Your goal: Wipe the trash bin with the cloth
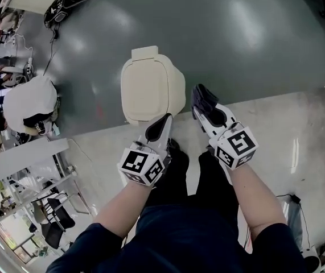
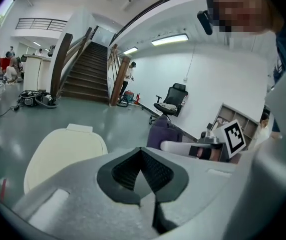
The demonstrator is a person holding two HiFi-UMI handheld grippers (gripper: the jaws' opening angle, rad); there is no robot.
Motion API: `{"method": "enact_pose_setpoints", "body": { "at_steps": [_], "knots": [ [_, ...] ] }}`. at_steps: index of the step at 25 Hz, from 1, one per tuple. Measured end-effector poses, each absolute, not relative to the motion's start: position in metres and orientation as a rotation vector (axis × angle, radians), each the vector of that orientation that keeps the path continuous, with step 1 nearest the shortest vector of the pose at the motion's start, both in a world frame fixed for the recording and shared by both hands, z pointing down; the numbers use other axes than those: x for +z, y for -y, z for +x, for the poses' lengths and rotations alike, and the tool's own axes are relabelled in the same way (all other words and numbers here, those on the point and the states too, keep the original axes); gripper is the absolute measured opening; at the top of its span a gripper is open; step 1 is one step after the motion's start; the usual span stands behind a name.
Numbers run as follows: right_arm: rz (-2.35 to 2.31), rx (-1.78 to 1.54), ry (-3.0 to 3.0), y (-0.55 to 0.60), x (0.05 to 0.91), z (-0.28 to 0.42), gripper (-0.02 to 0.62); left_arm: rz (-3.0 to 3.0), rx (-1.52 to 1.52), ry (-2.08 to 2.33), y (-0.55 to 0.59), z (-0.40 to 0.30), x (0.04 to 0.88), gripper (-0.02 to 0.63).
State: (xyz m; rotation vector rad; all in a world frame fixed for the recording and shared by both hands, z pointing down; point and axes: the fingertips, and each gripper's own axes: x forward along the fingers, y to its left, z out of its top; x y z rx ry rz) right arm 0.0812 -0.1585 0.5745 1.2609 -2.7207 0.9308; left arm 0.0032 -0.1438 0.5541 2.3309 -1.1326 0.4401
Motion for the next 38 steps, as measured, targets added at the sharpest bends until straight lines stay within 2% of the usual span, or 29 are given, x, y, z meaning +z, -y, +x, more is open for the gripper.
{"method": "enact_pose_setpoints", "body": {
  "at_steps": [5, 11, 25, 38],
  "knots": [
    [1.253, 0.949, 2.707, 0.208, 0.652, 0.064, 0.061, 2.284, 0.517, 1.167, 0.169, -0.012, 0.615, 0.003],
    [1.215, 0.941, 2.695, 0.245, 0.718, 0.044, 0.061, 2.252, 0.565, 1.151, 0.169, -0.020, 0.644, 0.003],
    [1.025, 0.892, 2.719, 0.296, 0.793, 0.002, 0.061, 2.199, 0.575, 1.139, 0.171, -0.027, 0.666, 0.003],
    [1.007, 1.077, 2.521, 0.296, 0.948, -0.004, 0.061, 2.252, 0.603, 1.113, 0.164, -0.015, 0.662, 0.003]
  ]
}}
